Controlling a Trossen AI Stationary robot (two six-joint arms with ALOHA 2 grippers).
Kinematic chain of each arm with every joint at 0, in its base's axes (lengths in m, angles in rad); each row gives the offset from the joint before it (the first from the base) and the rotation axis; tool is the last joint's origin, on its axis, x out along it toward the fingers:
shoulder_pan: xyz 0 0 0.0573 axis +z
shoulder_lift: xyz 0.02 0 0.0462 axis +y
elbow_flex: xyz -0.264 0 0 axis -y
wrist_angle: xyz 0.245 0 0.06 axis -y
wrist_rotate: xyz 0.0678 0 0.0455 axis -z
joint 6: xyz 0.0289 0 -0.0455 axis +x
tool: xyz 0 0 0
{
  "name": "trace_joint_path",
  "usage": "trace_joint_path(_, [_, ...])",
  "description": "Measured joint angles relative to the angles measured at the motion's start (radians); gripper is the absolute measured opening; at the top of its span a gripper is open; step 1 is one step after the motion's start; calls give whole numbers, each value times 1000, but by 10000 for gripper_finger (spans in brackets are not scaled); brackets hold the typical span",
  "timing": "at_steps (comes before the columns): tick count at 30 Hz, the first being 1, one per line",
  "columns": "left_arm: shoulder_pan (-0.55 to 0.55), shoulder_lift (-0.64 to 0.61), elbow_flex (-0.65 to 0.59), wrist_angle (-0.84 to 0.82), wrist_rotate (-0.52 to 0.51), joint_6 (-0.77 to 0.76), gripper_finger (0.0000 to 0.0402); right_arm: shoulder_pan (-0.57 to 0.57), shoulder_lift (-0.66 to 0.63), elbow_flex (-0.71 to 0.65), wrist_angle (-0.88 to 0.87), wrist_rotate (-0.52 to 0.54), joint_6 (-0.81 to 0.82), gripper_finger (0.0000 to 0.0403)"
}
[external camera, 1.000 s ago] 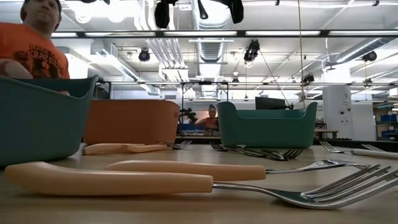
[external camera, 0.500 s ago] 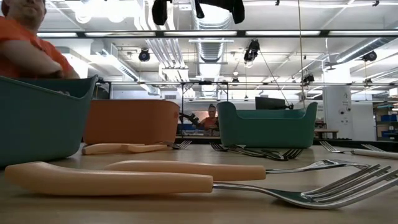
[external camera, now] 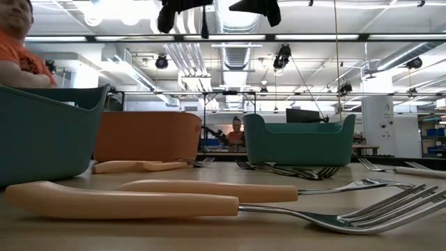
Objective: Sort silverware by color (type)
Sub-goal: Put the black fork into the orange bin
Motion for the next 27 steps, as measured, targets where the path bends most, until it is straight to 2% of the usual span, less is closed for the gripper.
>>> trace_joint_path(7, [134,4,94,-301,0,118,0,-22,0,63,-145,3,-9,176])
trace_joint_path(14, [356,60,124,-656,-2,360,0,-28,0,71,-166,3,-21,178])
trace_joint_path(20, [492,151,101,-726,-1,414,0,-28,0,71,-175,3,-36,178])
trace_joint_path(27, [532,290,135,-801,-1,421,0,-28,0,71,-190,26,-38,176])
